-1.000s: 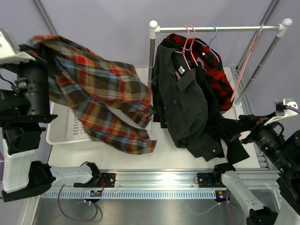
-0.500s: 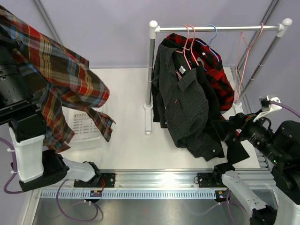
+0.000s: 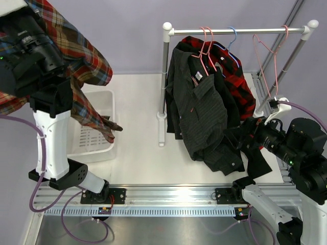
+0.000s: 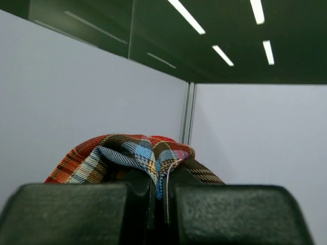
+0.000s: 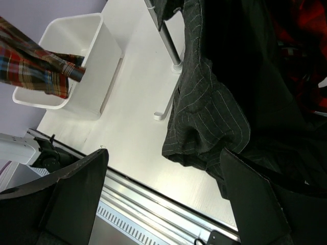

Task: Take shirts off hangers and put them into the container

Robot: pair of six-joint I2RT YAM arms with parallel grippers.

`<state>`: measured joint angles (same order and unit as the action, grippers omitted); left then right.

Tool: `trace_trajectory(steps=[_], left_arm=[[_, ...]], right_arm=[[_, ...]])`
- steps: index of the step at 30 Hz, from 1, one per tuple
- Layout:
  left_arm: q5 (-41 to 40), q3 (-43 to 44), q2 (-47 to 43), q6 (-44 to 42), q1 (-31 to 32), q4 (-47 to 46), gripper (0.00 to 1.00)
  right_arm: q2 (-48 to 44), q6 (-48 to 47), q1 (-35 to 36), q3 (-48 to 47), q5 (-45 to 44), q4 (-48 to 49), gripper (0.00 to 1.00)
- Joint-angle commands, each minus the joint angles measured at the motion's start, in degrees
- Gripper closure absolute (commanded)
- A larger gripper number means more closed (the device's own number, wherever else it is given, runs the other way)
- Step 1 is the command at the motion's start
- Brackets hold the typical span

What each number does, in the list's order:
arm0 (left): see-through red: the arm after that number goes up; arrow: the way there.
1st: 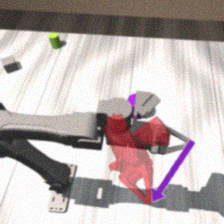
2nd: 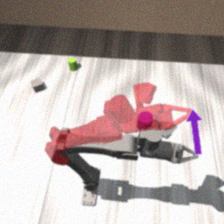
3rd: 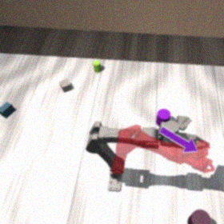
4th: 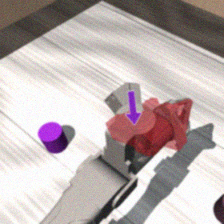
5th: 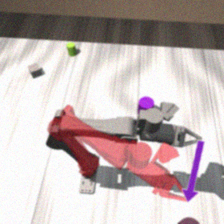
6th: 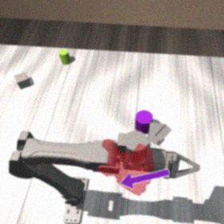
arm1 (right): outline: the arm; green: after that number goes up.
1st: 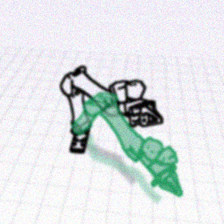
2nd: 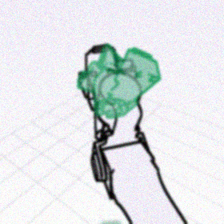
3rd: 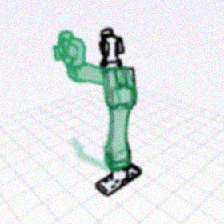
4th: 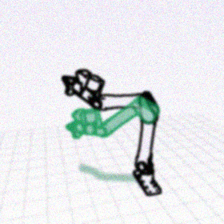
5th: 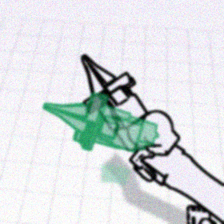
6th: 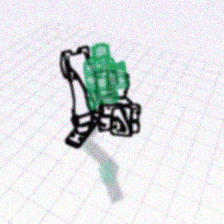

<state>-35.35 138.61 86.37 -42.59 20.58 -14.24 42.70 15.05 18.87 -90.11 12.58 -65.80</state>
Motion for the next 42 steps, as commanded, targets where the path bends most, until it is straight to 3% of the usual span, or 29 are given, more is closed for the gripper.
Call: trace_trajectory(steps=[1,7,9,11,22,26,29,30,32,33,37,39,42], left_arm=[[2.8,-2.6,-1.3,9.6,-4.9,2.2,1.00],[-0.6,-21.3,-11.4,15.7,-8.9,5.9,1.00],[-0.7,-27.7,-15.1,22.5,-11.2,7.5,1.00],[-0.2,-34.8,-19.8,30.4,-14.0,13.8,1.00],[4.3,-58.5,-35.8,64.9,-14.2,48.8,1.00],[4.9,-66.8,-40.3,69.7,-14.2,54.1,1.00],[5.1,-70.6,-37.9,70.9,-15.5,57.6,1.00],[6.4,-71.0,-36.3,71.3,-18.6,59.5,1.00],[17.9,-71.2,-31.1,71.3,-24.0,59.6,1.00],[28.3,-70.9,-29.5,71.6,-30.4,59.4,1.00],[45.5,-69.5,-27.7,72.6,-44.8,58.1,1.00],[49.8,-68.0,-29.7,72.1,-53.5,58.7,1.00],[48.8,-61.1,-28.7,68.5,-57.8,63.7,1.00]], right_arm=[[0.8,-1.8,1.3,0.8,-2.0,1.1,0.00],[0.7,-2.0,2.6,-0.5,-2.6,0.8,0.01],[0.5,-2.0,2.8,-0.6,-2.3,0.8,0.00],[0.2,-2.0,3.2,-0.7,-2.0,0.7,0.01],[-2.1,-1.3,3.7,-1.0,0.3,1.1,0.01],[-2.9,-0.9,3.7,-1.1,1.5,0.9,0.00],[-3.1,-0.6,3.7,-1.6,2.0,1.0,0.01],[-2.5,-0.6,3.7,-1.9,2.2,1.1,0.01],[-1.7,-1.1,3.7,-3.5,2.6,0.6,0.01],[-0.5,-1.2,3.7,-4.2,2.5,0.5,0.01],[1.9,-1.2,3.7,-8.7,1.7,0.7,0.01],[3.4,-0.9,3.7,-11.3,1.5,1.2,0.01],[5.3,-0.8,3.7,-13.8,1.5,1.4,0.01]])
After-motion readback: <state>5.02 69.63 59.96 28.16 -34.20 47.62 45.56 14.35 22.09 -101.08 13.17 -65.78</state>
